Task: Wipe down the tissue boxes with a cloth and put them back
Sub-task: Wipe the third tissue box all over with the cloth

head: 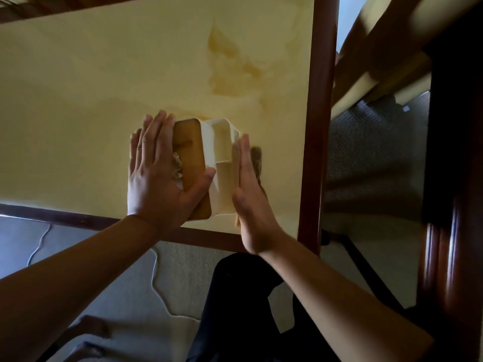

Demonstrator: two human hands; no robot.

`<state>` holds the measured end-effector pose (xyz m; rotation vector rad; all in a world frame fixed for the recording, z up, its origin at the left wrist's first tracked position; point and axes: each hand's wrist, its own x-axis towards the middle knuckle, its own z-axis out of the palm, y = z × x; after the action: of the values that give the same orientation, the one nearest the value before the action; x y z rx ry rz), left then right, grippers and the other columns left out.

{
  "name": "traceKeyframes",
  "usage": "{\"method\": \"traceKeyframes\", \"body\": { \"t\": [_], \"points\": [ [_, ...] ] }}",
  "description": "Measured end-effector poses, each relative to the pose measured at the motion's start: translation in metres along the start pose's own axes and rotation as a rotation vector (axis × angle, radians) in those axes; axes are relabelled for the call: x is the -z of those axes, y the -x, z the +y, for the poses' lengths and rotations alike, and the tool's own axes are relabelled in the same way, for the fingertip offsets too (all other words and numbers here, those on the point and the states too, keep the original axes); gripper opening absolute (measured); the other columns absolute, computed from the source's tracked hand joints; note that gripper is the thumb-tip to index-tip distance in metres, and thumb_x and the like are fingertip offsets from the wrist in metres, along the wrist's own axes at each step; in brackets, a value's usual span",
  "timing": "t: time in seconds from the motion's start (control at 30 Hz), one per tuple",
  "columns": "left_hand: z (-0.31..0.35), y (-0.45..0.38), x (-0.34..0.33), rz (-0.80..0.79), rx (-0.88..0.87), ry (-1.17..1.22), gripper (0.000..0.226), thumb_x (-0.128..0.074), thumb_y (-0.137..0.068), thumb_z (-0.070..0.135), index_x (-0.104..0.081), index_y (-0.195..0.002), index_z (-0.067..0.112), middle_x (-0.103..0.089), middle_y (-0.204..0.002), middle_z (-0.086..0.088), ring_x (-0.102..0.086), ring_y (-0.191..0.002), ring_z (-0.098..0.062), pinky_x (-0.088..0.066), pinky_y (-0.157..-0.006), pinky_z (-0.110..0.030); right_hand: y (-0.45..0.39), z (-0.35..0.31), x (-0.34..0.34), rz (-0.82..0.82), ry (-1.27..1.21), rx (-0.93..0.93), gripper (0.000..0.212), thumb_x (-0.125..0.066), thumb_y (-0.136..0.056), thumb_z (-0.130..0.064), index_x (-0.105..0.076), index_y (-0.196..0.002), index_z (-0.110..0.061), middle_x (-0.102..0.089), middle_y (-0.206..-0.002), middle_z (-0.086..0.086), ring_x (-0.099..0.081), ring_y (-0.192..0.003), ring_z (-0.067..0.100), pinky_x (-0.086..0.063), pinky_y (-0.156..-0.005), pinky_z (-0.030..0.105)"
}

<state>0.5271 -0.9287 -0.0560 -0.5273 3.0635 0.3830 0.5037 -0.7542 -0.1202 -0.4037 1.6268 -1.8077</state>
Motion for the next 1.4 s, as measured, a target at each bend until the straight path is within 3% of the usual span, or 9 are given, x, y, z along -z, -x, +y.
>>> {"method": "traceKeyframes", "body": {
  "t": [0.37,0.5,0.73,0.83,0.93,1.03,1.1,1.23,1.4],
  "points": [
    [-0.001,-0.001,0.001,-0.027,-0.011,-0.015,0.102,-0.054,-0.087,0.072,-0.024,-0.162,0.010,-0.025,-0.168,-0.009,-0.014,-0.159,-0.028,-0.015,-0.127,-0.058,-0.004,-0.004,0.000,-0.014,-0.226,-0.172,0.085,-0.028,-0.095,-0.082,0.012,-0.163,-0.050,0.008,-0.175,-0.021,-0.002,-0.163,0.013,-0.036,-0.121,0.060],
    [0.001,-0.002,0.003,-0.022,0.003,-0.002,0.101,-0.055,-0.086,0.072,-0.026,-0.162,0.011,-0.027,-0.168,-0.008,-0.014,-0.159,-0.026,-0.015,-0.127,-0.058,-0.081,-0.019,0.017,0.021,-0.094,-0.094,0.089,-0.019,-0.099,-0.081,0.007,-0.168,-0.031,0.002,-0.177,-0.008,-0.002,-0.163,0.008,-0.011,-0.133,0.052],
    [-0.004,-0.006,0.011,-0.073,-0.003,0.061,0.095,-0.053,-0.089,0.074,-0.029,-0.163,0.018,-0.021,-0.172,0.000,-0.006,-0.161,-0.021,0.000,-0.130,-0.052,-0.107,-0.016,0.031,-0.061,-0.096,-0.114,0.095,-0.016,-0.089,-0.093,-0.010,-0.167,-0.040,-0.020,-0.175,-0.011,-0.012,-0.162,0.008,-0.011,-0.132,0.052],
    [0.021,0.004,0.007,0.100,0.347,0.154,0.086,-0.050,-0.092,0.071,-0.020,-0.165,0.035,-0.007,-0.174,0.001,0.006,-0.161,-0.022,0.011,-0.125,-0.051,-0.103,-0.013,0.030,-0.074,-0.074,-0.097,0.092,-0.013,-0.092,-0.089,-0.010,-0.168,-0.038,-0.019,-0.174,-0.014,-0.009,-0.161,0.002,-0.008,-0.133,0.050],
    [0.057,0.007,-0.001,0.170,0.882,0.425,0.109,-0.052,-0.084,0.080,0.003,-0.166,0.032,0.005,-0.174,0.003,0.013,-0.159,-0.022,0.008,-0.127,-0.056,-0.102,-0.016,0.030,-0.096,-0.029,-0.089,0.096,-0.014,-0.091,-0.090,-0.013,-0.169,-0.033,-0.015,-0.174,-0.020,-0.007,-0.154,-0.013,-0.009,-0.131,0.031],
    [0.066,-0.001,-0.014,0.184,0.994,0.390,0.121,-0.042,-0.079,0.088,0.004,-0.166,0.018,0.005,-0.174,0.001,0.015,-0.159,-0.016,0.015,-0.127,-0.044,-0.091,-0.017,0.030,-0.091,0.092,-0.057,0.078,-0.011,-0.105,-0.069,-0.015,-0.169,-0.024,-0.012,-0.175,-0.017,-0.003,-0.146,-0.026,-0.007,-0.117,0.004],
    [0.063,-0.003,-0.019,0.198,0.949,0.262,0.119,-0.040,-0.081,0.090,-0.001,-0.165,0.015,-0.001,-0.174,-0.001,0.011,-0.159,-0.018,0.013,-0.128,-0.043,-0.082,-0.016,0.031,-0.077,0.151,-0.008,0.065,-0.012,-0.111,-0.047,-0.015,-0.169,-0.017,-0.010,-0.176,-0.010,-0.002,-0.151,-0.020,-0.005,-0.122,0.008],
    [0.053,0.002,-0.014,0.182,0.792,0.160,0.119,-0.039,-0.078,0.091,-0.009,-0.165,0.015,-0.010,-0.173,-0.002,0.002,-0.160,-0.020,0.004,-0.130,-0.048,-0.066,-0.021,0.034,-0.090,0.135,0.034,0.057,-0.017,-0.112,-0.035,-0.012,-0.168,-0.023,-0.013,-0.176,-0.004,-0.010,-0.161,0.005,-0.012,-0.133,0.047],
    [0.035,0.001,-0.007,0.101,0.519,0.099,0.116,-0.041,-0.081,0.088,-0.013,-0.165,0.012,-0.016,-0.172,-0.005,-0.003,-0.160,-0.020,-0.001,-0.130,-0.050,-0.039,-0.013,0.034,-0.119,0.054,-0.014,0.061,-0.020,-0.110,-0.030,-0.013,-0.169,-0.021,-0.010,-0.177,-0.009,-0.007,-0.162,0.006,-0.012,-0.132,0.051]
  ]
}}
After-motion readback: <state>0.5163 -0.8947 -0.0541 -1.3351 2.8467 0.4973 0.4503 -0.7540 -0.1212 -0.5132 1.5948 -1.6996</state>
